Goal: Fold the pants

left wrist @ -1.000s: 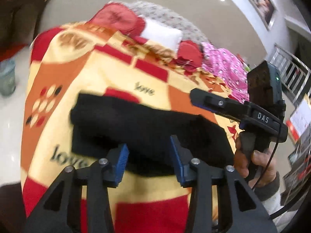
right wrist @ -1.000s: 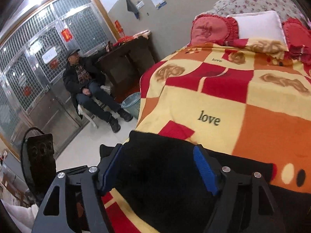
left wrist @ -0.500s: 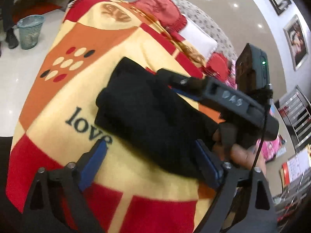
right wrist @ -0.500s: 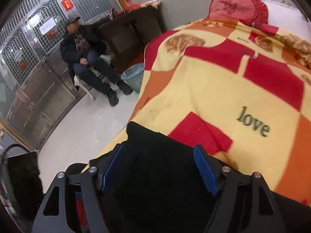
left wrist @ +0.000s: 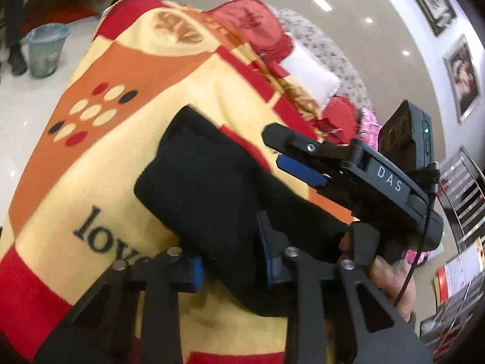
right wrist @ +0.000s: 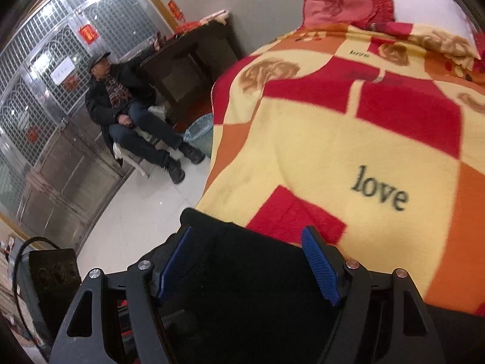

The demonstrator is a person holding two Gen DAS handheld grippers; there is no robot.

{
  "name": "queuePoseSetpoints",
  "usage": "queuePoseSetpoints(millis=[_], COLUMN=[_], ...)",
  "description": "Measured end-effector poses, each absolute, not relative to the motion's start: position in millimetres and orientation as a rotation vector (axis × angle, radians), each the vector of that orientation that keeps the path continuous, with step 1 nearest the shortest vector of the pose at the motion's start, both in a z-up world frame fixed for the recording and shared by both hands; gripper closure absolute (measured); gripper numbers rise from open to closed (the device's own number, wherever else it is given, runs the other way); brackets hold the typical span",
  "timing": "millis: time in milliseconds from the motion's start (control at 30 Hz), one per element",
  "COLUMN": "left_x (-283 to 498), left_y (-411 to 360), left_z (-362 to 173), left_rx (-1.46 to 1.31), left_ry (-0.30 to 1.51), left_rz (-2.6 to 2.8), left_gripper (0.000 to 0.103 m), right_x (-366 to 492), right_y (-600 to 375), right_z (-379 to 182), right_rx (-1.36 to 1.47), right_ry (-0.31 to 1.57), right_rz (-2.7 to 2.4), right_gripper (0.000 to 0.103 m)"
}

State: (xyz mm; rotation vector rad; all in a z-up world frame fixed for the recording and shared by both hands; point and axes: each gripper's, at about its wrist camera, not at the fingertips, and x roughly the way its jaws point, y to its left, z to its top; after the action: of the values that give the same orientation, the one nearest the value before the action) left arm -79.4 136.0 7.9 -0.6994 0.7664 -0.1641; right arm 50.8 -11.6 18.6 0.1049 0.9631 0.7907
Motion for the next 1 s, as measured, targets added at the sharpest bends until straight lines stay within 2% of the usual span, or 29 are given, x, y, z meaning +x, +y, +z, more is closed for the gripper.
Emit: queuePoseSetpoints(millis=[133,233,267,367,500,633,667,700,767,933,1000], left_x=[-92,-99,-101,-104,-103,-102,-102,-102,-102,-111,-116], left_y=[116,89,80,53,23,12,12,10,7,0,-3], left_z=[36,55,59,66,64,59,59,59,59,76,88], left_rx=[-0.573,-0.439,-0.402,-0.318,-0.252,-0.232,-0.227,-0.218,-0.203,-0.183,-0.161], left_ry=[0.668,0.611,0.593,0.561,0.568,0.579,0.581,0.586,0.605,0.584,0.561], left_rz=[-0.222,-0.273,-0.289,-0.348,-0.405,-0.42,-0.421,-0.425,-0.429,-0.533,-0.596], left_gripper=[0.086,0.087,0.087,0.088,0.088,0.088,0.088,0.088,0.088,0.088,0.082], right_x=[40,29,24,12,4,1,1,0,-1,-24,-35], right_y=[-38,-60,-65,-77,-86,-92,-93,-93,-102,-139,-160], right_z=[46,72,81,100,105,87,81,73,62,82,95], right_rx=[0.178,0.268,0.281,0.266,0.268,0.277,0.261,0.229,0.235,0.231,0.229], right_ry=[0.915,0.881,0.871,0.856,0.873,0.923,0.932,0.939,0.94,0.826,0.779], right_rz=[0.778,0.79,0.791,0.755,0.736,0.714,0.708,0.708,0.698,0.719,0.705], right_gripper=[0.028,0.021,0.015,0.012,0.012,0.012,0.019,0.046,0.078,0.084,0.085])
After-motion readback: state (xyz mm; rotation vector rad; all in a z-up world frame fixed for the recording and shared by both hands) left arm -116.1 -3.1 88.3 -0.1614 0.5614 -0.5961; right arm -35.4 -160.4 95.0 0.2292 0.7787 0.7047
